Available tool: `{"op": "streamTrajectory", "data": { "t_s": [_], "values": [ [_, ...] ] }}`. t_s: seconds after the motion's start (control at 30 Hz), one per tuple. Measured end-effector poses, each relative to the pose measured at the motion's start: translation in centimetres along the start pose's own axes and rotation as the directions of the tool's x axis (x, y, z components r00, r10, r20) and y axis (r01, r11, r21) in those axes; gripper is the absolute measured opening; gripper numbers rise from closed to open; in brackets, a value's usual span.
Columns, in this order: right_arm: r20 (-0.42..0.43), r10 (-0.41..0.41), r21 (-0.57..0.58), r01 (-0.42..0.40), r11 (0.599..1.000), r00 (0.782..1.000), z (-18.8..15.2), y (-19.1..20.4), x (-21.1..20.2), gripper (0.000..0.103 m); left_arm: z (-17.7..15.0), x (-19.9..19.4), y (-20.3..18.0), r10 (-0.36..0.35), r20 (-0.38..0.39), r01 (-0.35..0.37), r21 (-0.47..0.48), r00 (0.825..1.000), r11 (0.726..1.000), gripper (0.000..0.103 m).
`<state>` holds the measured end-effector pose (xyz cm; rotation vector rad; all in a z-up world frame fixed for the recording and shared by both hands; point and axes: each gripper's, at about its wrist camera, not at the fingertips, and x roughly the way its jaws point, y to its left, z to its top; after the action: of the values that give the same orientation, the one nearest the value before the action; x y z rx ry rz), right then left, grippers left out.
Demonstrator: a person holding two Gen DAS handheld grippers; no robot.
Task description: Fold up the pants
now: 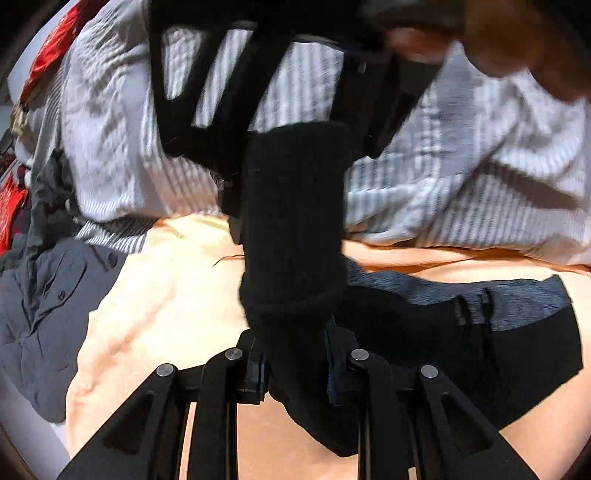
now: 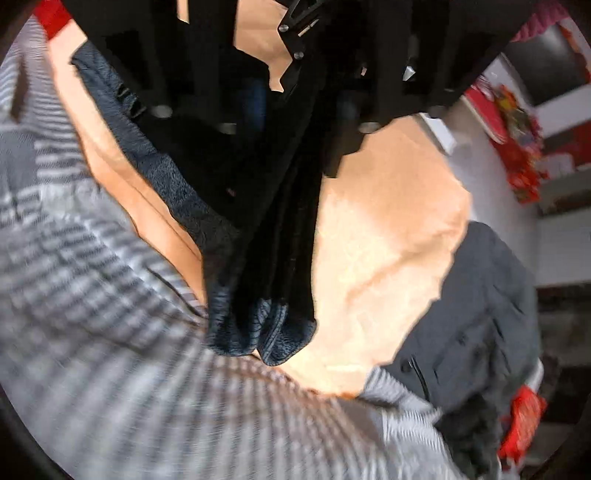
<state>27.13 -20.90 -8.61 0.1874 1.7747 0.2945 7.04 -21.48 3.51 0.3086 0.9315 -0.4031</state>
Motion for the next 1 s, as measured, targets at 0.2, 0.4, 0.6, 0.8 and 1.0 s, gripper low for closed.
{"op": "streamTrajectory", "data": {
  "t_s": [0.2,0.4,0.6,0.8,1.0],
  "values": [
    [0.163,0.128,0.056,-0.138,0.989,0.978,-6.0,-4.7,-4.2,0.025,0.8,-2.8,-4.6,-0.053,0.031,0.05,0.091,0.998,0.995,0.024],
    [0.33,0.253,0.134,-0.311,0.941,0.909,-13.4,-11.1,-8.0,0.024,1.1,-5.9,-11.1,-0.119,0.053,0.105,0.206,0.991,0.973,0.024],
    [0.473,0.298,0.184,-0.424,0.887,0.829,-22.6,-18.3,-10.0,0.024,0.0,-7.6,-18.4,-0.184,0.02,0.167,0.332,0.983,0.928,0.024],
    [0.567,0.324,0.241,-0.529,0.814,0.757,-30.8,-24.9,-8.8,0.024,-2.1,-7.6,-25.3,-0.208,-0.04,0.205,0.432,0.977,0.878,0.024],
    [0.63,0.336,0.286,-0.612,0.738,0.7,-35.7,-30.1,-5.8,0.024,-4.9,-5.9,-30.5,-0.177,-0.093,0.2,0.523,0.98,0.828,0.024]
  ]
}}
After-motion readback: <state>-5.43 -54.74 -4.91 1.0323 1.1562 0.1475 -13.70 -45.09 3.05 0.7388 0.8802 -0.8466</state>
